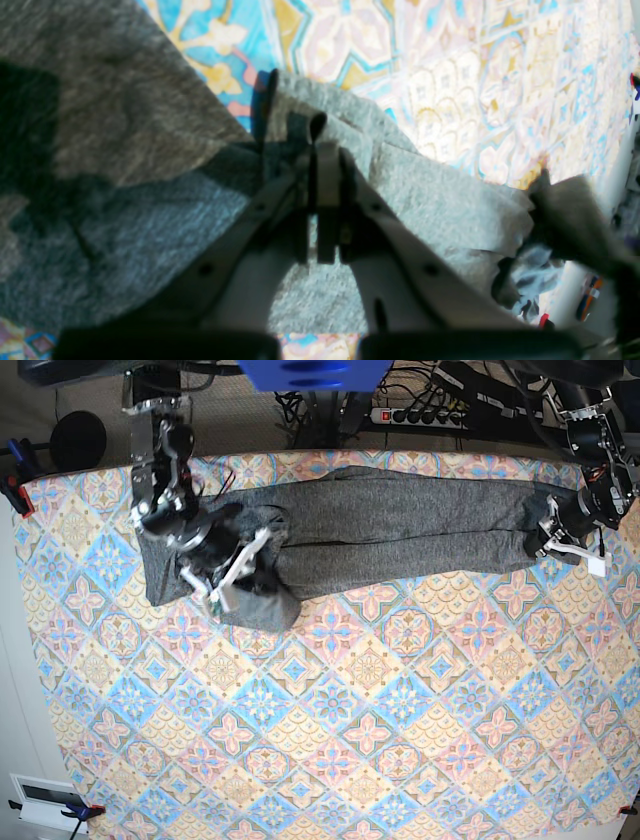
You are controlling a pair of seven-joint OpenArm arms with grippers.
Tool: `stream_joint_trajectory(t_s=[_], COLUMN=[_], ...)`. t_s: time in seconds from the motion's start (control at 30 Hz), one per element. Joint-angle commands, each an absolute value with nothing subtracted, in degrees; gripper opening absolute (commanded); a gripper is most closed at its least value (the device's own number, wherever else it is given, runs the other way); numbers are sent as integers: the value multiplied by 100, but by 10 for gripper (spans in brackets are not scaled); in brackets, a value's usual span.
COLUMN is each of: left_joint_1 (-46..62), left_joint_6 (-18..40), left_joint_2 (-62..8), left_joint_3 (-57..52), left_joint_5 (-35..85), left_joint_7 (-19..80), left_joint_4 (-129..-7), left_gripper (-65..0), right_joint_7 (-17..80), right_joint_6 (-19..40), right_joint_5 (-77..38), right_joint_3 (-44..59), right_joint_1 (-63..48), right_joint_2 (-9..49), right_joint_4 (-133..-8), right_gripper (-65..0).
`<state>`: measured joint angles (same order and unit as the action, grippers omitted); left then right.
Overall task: Layout the t-shirt on the table in an organized manner, then fold the t-shirt properly
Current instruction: 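Fold the grasped hem end with the right gripper toward the left gripper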
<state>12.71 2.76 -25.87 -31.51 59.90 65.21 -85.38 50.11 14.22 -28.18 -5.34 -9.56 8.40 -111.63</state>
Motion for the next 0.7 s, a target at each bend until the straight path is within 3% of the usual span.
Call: stream_joint_trajectory(t_s=[0.0, 0.37, 0.67], left_joint_1=[1226, 1226, 1226], left_joint_6=[312, 312, 312], left_joint_2=[-2712, -2712, -2712], left_joint_3=[-3204, -3204, -3204], left_joint_5=[6070, 6070, 6070], left_joint_7=[6484, 6484, 6484], left_joint_4=[-8620, -8620, -8620], left_gripper=[-650, -650, -650], right_joint_7=[4848, 4831, 4822], right_joint_6=[1464, 1464, 1464], right_joint_5=[-2879, -2879, -2870], right_joint_3=[-681, -2202, -2545], right_joint_1=[-971, -1042, -963], right_joint_2=[875, 857, 295], right_joint_4=[-11275, -11319, -11301], right_gripper=[-650, -650, -650])
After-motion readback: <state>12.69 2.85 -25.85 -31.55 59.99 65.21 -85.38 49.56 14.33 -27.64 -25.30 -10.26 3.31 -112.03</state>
